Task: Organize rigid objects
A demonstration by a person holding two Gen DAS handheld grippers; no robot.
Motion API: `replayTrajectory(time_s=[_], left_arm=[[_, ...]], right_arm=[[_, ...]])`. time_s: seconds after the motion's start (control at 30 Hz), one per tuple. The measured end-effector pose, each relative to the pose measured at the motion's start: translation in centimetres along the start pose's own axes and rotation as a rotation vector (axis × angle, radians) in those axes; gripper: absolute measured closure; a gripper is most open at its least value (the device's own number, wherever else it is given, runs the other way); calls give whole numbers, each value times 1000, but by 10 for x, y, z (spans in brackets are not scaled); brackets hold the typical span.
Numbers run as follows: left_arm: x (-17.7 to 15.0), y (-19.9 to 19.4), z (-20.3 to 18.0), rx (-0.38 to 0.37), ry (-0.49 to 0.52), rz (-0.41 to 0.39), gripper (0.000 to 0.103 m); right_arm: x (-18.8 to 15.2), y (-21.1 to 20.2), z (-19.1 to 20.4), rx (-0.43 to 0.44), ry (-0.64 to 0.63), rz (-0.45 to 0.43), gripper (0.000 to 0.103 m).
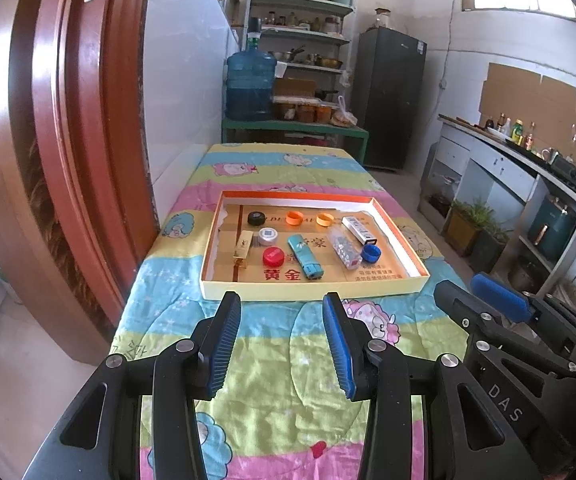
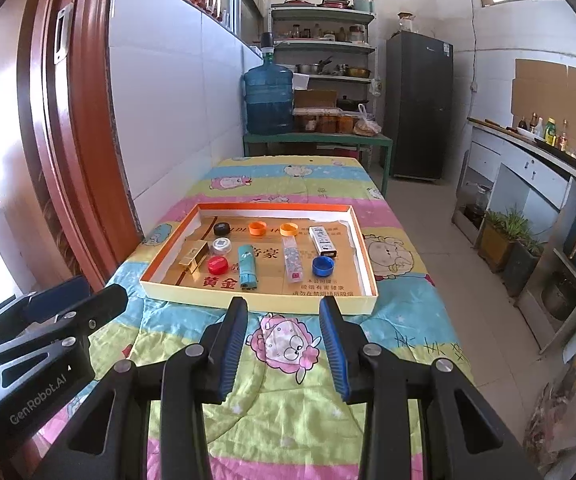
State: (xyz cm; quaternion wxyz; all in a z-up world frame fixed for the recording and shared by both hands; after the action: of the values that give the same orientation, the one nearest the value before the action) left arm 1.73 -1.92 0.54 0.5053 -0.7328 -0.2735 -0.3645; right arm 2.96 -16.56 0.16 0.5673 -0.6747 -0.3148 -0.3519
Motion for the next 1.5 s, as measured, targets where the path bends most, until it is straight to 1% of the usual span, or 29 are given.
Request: replayTrajectory(time_s=[0.17, 0.27, 0.3, 0.5, 0.77, 1.03, 1.4, 1.5], left_arm=[[-3, -12, -5, 30, 8, -15, 59], [-7, -21, -5, 80, 4, -34, 59], [-8, -23, -6, 83, 8, -46, 59], [-12, -25, -4, 61, -6, -35, 59], [-13, -28, -4, 50, -12, -45, 59], [-14, -28, -4, 72, -8, -48, 59], [-14, -27, -3, 70, -5, -39, 59], [-15, -26, -5, 81, 0, -33, 59]], right_arm=[[-3, -11, 2, -4, -7, -14, 66], [-3, -17, 3, -8, -4, -28, 66], [-3, -19, 3, -5, -1, -31, 66], [-6, -29, 4, -15, -10, -50, 66], [-7, -34, 4, -13, -6, -66, 66], [-8, -33, 5, -7, -7, -58, 66], [-10, -29, 5, -1, -4, -51, 66], [-10, -28, 5, 0, -4, -50, 66]])
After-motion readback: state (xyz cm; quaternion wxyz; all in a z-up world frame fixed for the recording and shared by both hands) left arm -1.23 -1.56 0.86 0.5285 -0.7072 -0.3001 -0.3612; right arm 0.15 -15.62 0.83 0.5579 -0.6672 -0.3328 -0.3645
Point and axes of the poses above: each gripper's, at about its wrist camera, not at the fingertips, and y roughly the way its jaws point, z to its left, x to its top, the point moved 1 cm from there along y, roughly the way its jaws point, and after that the axes turned 13 degrees about -x, right-handed, at the moved point
